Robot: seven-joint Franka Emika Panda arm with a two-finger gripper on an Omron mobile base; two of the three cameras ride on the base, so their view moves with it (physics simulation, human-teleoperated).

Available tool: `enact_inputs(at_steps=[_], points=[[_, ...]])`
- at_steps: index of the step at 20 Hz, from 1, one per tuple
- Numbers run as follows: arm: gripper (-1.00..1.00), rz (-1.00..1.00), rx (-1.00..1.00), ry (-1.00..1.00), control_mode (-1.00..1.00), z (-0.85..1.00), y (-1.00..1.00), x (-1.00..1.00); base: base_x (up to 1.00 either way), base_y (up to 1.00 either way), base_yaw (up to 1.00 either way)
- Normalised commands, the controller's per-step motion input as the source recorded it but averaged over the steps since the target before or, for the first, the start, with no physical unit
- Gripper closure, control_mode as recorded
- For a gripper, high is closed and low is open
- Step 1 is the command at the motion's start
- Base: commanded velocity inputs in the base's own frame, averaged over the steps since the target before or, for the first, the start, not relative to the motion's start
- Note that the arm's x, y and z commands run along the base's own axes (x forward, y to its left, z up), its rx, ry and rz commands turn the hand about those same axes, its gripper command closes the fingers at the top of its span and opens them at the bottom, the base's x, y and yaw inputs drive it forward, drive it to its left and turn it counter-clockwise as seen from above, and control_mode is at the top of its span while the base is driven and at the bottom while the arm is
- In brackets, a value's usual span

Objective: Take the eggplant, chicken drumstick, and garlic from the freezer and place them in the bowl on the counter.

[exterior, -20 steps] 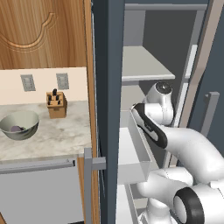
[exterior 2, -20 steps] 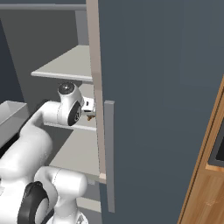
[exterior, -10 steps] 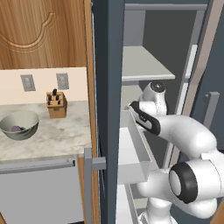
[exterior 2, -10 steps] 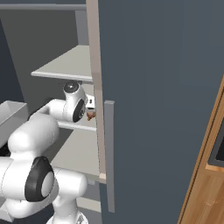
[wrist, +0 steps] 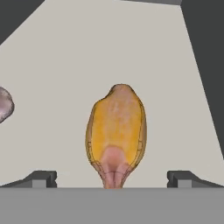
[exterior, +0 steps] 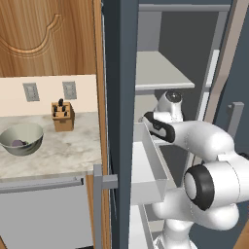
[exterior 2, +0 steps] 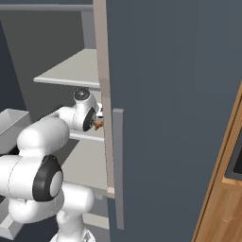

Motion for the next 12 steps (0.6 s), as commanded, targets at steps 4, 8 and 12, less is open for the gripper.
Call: enact_inputs(at_steps=[4,8,12], points=[[-1.0,0.0,0.0,0.0,-1.0,-0.19,-0.01,0.2,0.0,0.0,0.0],[-1.0,0.0,0.0,0.0,-1.0,-0.06,0.0,0.24,0.0,0.0,0.0],[-1.0,0.0,0.0,0.0,-1.0,-0.09,0.0,0.19,0.0,0.0,0.0]])
